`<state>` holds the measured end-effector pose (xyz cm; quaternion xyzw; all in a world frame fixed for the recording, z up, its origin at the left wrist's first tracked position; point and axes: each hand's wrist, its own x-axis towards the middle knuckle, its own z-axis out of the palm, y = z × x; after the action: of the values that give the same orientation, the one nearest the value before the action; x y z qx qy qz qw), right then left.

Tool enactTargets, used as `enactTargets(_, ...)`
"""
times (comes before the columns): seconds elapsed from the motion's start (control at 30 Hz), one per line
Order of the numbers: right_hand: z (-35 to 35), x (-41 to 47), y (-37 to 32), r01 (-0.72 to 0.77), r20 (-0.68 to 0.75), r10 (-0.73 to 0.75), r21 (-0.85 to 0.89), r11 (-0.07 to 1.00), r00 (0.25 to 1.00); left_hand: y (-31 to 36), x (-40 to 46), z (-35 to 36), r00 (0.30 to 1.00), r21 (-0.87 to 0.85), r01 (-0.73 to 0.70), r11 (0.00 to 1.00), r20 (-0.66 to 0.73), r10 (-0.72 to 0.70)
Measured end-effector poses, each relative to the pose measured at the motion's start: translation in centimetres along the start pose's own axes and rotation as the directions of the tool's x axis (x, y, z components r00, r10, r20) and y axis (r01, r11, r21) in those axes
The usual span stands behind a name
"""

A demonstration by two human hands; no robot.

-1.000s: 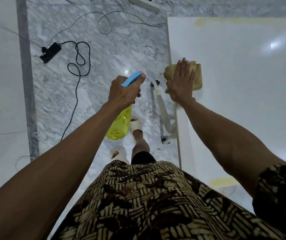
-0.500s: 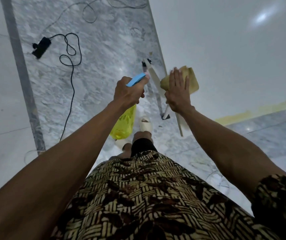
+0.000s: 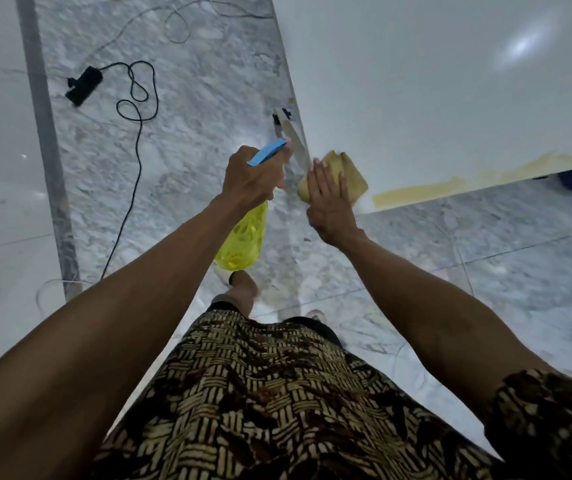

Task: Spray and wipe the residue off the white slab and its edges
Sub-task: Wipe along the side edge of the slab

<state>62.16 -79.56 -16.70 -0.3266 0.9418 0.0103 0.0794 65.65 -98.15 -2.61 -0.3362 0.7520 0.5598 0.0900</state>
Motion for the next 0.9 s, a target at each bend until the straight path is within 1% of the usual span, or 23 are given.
enactTargets(0.07, 0.4, -2.1, -0.2, 0.045, -0.006, -0.045, -0.006, 0.999, 0.999, -0.3, -1.9, 1.2, 1.000, 0.025, -0.019, 1.000, -0.001, 0.019)
enactTargets(0.17, 1.5, -6.0, 0.6, 0.108, -0.012, -0.108, 0.012, 0.994, 0.994, -1.0, -5.5, 3.2, 0.999, 0.008, -0.043, 0.999, -0.008, 0.043)
enactTargets(0.2, 1.5, -6.9, 1.3, 0.136, 0.007, -0.137, 0.080, 0.987, 0.991, -1.2, -6.4, 3.7, 0.999, -0.009, -0.040, 0.999, -0.012, 0.040)
enactTargets(0.23, 1.0, -8.0, 2.0, 0.169, 0.044, -0.180, 0.192, 0.967, 0.983, -1.5, -7.3, 4.2, 0.999, -0.024, -0.036, 0.999, -0.014, 0.036)
enactTargets(0.27, -0.2, -9.2, 2.8, 0.173, 0.077, -0.212, 0.348, 0.921, 0.974, -1.6, -8.1, 4.8, 0.999, -0.038, -0.039, 0.999, -0.015, 0.038)
enactTargets(0.3, -1.3, -10.3, 3.7, 0.123, 0.107, -0.205, 0.511, 0.851, 0.973, -1.5, -8.8, 5.3, 0.999, -0.047, -0.041, 0.998, -0.020, 0.040)
enactTargets(0.33, -3.2, -11.3, 4.4, 0.018, 0.146, -0.149, 0.652, 0.758, 0.978, -1.3, -9.5, 5.7, 0.999, -0.050, -0.045, 0.998, -0.025, 0.044)
enactTargets(0.37, -5.1, -12.1, 5.4, -0.129, 0.211, -0.048, 0.743, 0.656, 0.976, -0.8, -10.2, 6.2, 0.998, -0.044, -0.054, 0.998, -0.029, 0.053)
enactTargets(0.4, -6.8, -12.8, 6.2, -0.263, 0.276, 0.059, 0.797, 0.543, 0.959, -0.3, -10.8, 6.7, 0.998, -0.036, -0.061, 0.997, -0.030, 0.060)
enactTargets(0.43, -8.0, -13.5, 7.3, -0.362, 0.329, 0.151, 0.838, 0.407, 0.932, 0.3, -11.4, 7.2, 0.997, -0.025, -0.074, 0.997, -0.027, 0.073)
enactTargets(0.47, -9.1, -13.9, 8.4, -0.419, 0.377, 0.207, 0.881, 0.218, 0.903, 1.0, -11.8, 7.7, 0.996, -0.015, -0.085, 0.996, -0.021, 0.084)
enactTargets(0.5, -10.1, -14.2, 9.5, -0.435, 0.424, 0.230, 0.901, -0.005, 0.876, 1.7, -12.1, 8.2, 0.995, -0.007, -0.097, 0.995, -0.013, 0.097)
enactTargets(0.53, -10.9, -14.5, 10.9, -0.407, 0.451, 0.241, 0.888, -0.212, 0.859, 2.7, -12.3, 8.9, 0.993, -0.002, -0.118, 0.993, -0.004, 0.118)
enactTargets(0.57, -11.6, -14.7, 12.4, -0.353, 0.460, 0.237, 0.854, -0.382, 0.856, 3.7, -12.5, 9.4, 0.990, -0.006, -0.139, 0.990, 0.002, 0.139)
enactTargets(0.6, -12.3, -14.9, 13.8, -0.294, 0.448, 0.222, 0.815, -0.499, 0.866, 4.7, -12.6, 9.9, 0.988, -0.019, -0.156, 0.988, 0.012, 0.156)
enactTargets(0.63, -13.0, -14.8, 15.4, -0.233, 0.422, 0.229, 0.791, -0.566, 0.877, 6.1, -12.5, 10.6, 0.984, -0.037, -0.176, 0.984, 0.028, 0.177)
enactTargets(0.73, -14.5, -13.6, 18.2, -0.116, 0.369, 0.225, 0.709, -0.696, 0.902, 9.1, -11.6, 11.9, 0.974, -0.069, -0.205, 0.976, 0.079, 0.210)
enactTargets(0.83, -16.2, -11.5, 20.2, 0.029, 0.313, 0.238, 0.550, -0.835, 0.919, 12.0, -9.6, 13.6, 0.960, -0.083, -0.229, 0.970, 0.147, 0.239)
enactTargets(0.9, -16.9, -9.5, 21.5, 0.109, 0.287, 0.265, 0.464, -0.879, 0.920, 14.0, -7.8, 14.9, 0.944, -0.072, -0.265, 0.962, 0.182, 0.274)
